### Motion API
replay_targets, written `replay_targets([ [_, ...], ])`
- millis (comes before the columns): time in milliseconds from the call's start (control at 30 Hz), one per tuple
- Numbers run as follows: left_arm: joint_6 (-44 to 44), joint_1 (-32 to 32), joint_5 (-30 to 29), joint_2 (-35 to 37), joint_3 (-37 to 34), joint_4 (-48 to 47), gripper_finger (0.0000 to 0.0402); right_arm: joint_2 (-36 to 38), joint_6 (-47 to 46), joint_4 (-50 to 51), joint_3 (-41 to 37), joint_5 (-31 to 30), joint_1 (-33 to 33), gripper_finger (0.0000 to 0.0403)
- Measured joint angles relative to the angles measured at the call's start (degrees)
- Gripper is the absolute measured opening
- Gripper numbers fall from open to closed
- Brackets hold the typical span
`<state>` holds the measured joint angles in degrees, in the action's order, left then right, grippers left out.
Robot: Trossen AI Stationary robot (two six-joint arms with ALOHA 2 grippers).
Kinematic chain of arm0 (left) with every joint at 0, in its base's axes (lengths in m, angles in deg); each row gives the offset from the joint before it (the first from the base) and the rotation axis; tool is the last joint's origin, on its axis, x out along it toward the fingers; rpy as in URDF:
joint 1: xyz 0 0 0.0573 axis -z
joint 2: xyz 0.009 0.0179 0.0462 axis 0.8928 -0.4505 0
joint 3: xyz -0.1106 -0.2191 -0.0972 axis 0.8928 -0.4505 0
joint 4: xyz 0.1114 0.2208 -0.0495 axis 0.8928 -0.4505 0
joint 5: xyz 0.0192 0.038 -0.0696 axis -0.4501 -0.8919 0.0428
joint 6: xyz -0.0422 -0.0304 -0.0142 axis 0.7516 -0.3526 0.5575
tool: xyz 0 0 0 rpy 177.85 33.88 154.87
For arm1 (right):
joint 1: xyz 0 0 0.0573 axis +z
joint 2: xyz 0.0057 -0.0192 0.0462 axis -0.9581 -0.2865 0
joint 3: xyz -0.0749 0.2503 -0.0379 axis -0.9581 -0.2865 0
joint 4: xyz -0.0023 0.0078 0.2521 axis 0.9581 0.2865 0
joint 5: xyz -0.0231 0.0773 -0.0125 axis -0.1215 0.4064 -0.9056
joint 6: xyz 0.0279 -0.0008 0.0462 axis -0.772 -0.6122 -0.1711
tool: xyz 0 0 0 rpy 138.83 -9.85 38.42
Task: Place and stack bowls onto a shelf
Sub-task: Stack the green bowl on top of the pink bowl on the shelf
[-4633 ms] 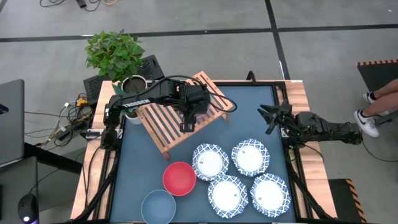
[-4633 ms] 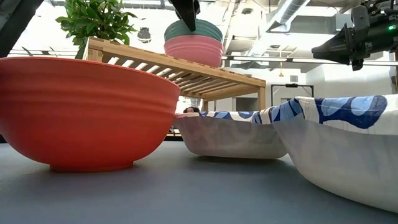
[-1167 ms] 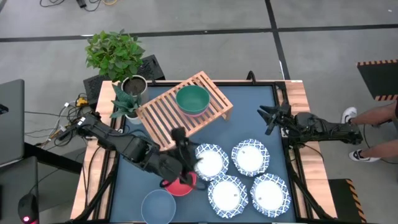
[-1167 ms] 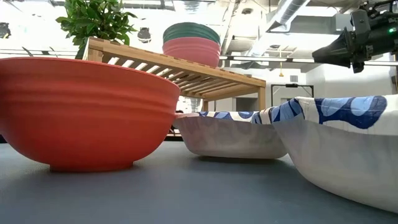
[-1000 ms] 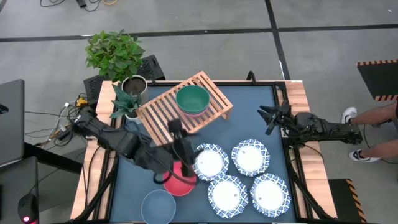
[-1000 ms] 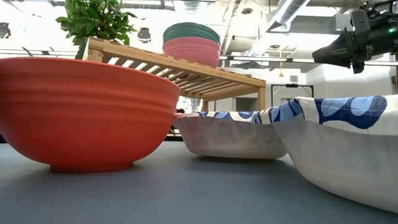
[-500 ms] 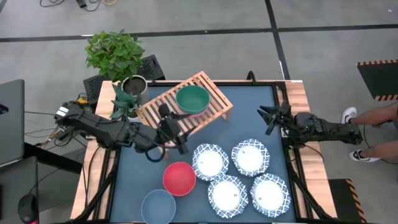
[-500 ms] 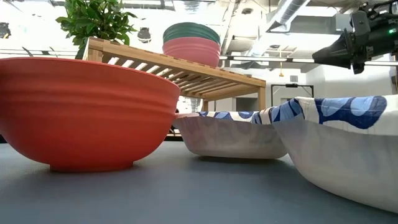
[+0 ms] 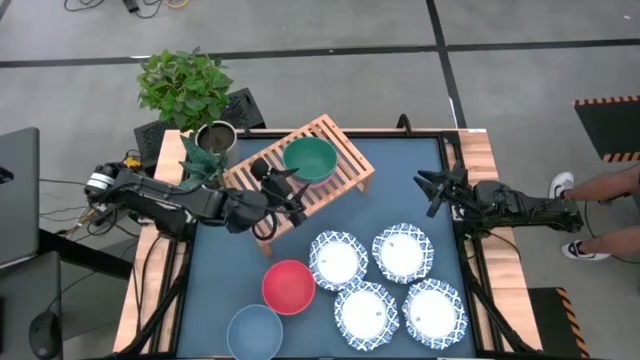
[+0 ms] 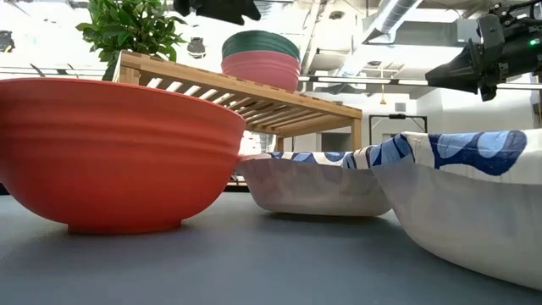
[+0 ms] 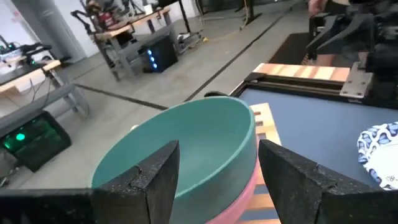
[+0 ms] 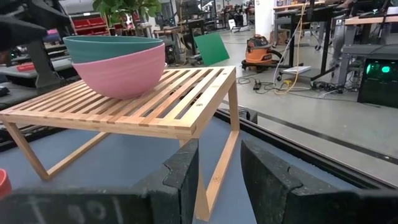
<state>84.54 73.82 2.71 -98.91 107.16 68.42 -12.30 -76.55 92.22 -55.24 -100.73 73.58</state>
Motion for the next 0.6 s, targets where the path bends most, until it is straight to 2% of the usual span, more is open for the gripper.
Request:
replay_targets([
  [200,2.55,-0.97,0.41,-0.03,-1.41,-0.15,0.0206,0.00,0.01,0.02,0.00,0.00,0.00,0.0144],
  [600,-3.12,-0.83,-1.95,3.34,-0.86,3.44,0.0206,0.00,0.04,0.03,0.00,0.00,0.00,0.0144],
])
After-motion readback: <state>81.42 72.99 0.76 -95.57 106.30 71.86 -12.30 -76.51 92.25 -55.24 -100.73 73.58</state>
